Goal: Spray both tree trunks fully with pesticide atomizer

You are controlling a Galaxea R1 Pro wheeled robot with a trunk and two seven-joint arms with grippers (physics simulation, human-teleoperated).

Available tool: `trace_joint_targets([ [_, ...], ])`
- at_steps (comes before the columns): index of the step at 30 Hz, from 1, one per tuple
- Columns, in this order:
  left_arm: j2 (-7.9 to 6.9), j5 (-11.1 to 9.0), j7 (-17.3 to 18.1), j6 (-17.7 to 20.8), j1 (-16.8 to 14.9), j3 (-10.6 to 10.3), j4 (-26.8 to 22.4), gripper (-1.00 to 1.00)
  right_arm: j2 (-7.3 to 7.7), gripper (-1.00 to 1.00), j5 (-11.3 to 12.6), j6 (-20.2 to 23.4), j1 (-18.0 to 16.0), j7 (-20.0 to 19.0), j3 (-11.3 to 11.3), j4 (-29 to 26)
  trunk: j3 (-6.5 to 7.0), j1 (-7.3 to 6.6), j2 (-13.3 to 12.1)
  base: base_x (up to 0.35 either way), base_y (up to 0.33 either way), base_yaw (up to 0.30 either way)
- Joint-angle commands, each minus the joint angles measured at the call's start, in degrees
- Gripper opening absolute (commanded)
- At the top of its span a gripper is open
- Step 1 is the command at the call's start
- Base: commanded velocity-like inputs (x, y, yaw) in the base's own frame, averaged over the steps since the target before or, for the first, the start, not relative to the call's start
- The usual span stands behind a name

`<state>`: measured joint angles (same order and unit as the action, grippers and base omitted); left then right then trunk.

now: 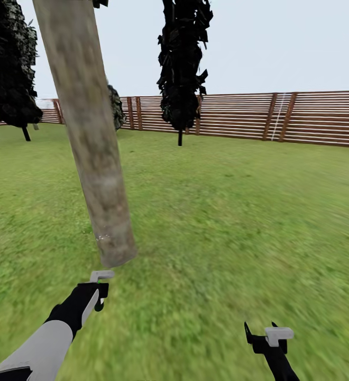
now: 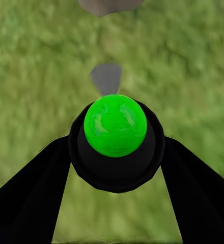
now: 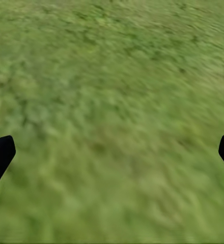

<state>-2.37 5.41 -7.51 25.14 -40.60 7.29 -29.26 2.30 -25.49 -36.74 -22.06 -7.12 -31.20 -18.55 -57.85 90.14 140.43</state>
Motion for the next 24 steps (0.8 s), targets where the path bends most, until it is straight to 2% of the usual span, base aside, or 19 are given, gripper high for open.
trace_joint_targets([
  [1, 0.00, 0.0, 0.0, 0.0, 0.0, 0.0, 0.0, -1.00, -0.01, 1.00, 0.0, 0.0, 0.0, 0.0, 0.0, 0.0, 0.00, 0.00, 0.0, 0.000, -0.275, 0.277],
  [15, -0.05, 0.0, 0.0, 0.0, 0.0, 0.0, 0.0, -1.00, 0.01, 1.00, 0.0, 0.0, 0.0, 0.0, 0.0, 0.0, 0.00, 0.00, 0.0, 0.003, -0.275, 0.277],
  [24, -0.08, 0.1, 0.0, 0.0, 0.0, 0.1, 0.0, -1.00, 0.01, 1.00, 0.0, 0.0, 0.0, 0.0, 0.0, 0.0, 0.00, 0.00, 0.0, 0.094, -0.275, 0.277],
])
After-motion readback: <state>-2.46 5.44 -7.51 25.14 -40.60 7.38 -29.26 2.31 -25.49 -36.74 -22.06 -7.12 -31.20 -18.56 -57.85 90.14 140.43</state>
